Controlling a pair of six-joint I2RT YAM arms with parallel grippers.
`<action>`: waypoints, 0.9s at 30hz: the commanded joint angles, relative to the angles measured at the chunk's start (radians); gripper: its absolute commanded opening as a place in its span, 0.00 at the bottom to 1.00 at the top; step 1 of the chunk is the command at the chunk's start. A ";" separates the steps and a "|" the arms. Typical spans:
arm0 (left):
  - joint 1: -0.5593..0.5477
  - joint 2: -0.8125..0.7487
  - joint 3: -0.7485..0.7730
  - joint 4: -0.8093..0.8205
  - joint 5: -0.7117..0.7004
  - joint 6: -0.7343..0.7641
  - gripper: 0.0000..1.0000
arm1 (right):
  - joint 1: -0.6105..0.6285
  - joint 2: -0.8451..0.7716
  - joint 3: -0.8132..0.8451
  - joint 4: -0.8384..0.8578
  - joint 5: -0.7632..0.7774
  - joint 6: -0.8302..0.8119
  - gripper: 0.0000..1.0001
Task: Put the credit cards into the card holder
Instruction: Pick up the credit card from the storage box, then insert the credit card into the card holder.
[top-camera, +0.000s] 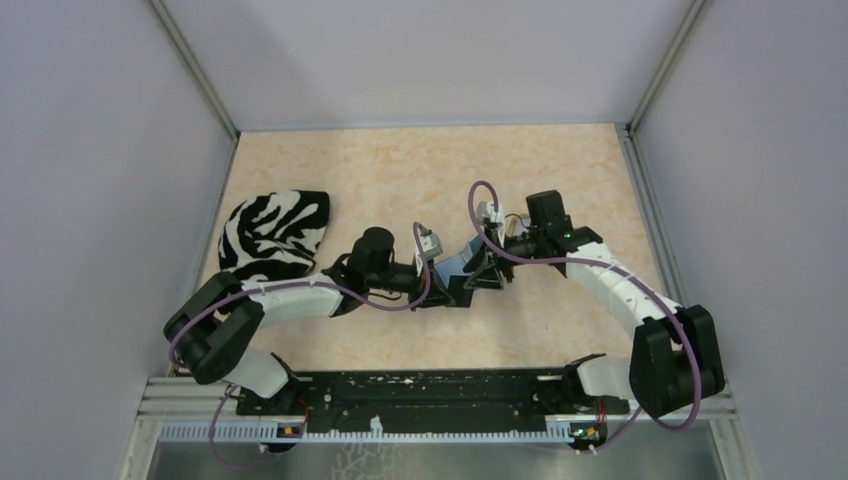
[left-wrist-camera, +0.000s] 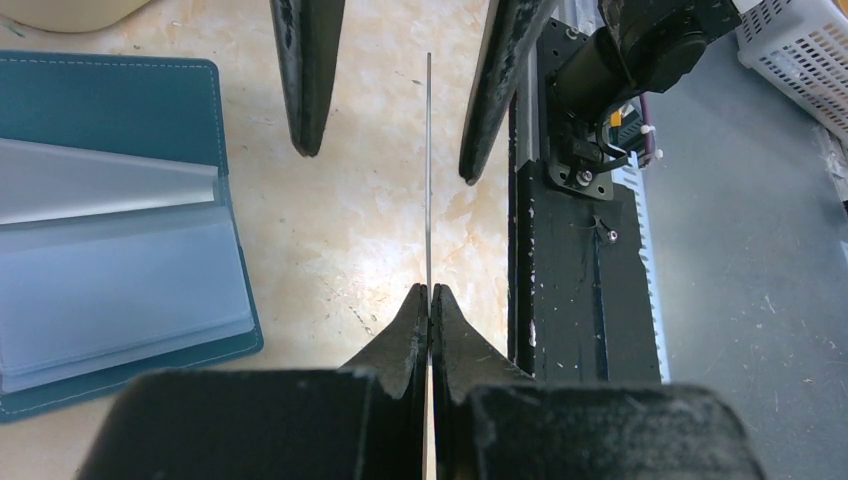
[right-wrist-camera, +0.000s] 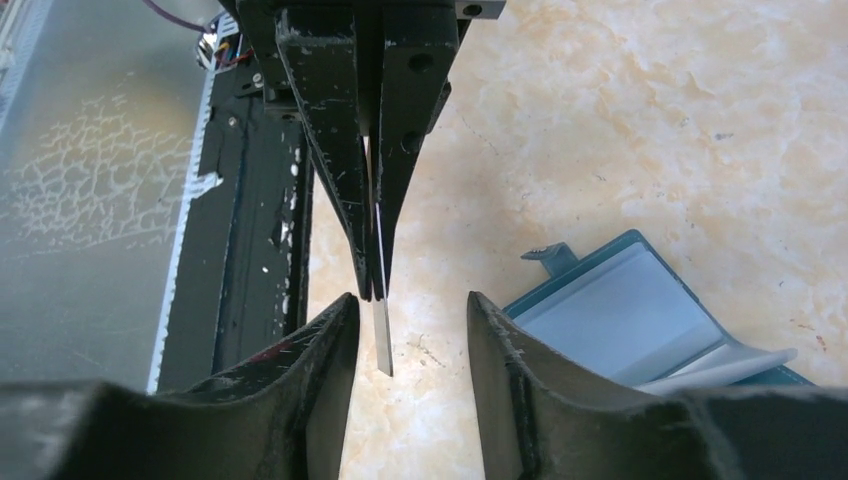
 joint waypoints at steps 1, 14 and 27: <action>0.008 -0.025 0.018 -0.001 0.027 0.020 0.00 | 0.021 0.021 0.044 -0.036 0.000 -0.057 0.35; 0.087 -0.188 -0.161 0.007 -0.324 -0.087 0.90 | -0.025 0.014 0.117 -0.076 0.167 -0.028 0.00; -0.017 -0.192 -0.140 -0.226 -0.749 -0.525 0.80 | -0.117 -0.007 0.087 0.030 0.237 0.108 0.00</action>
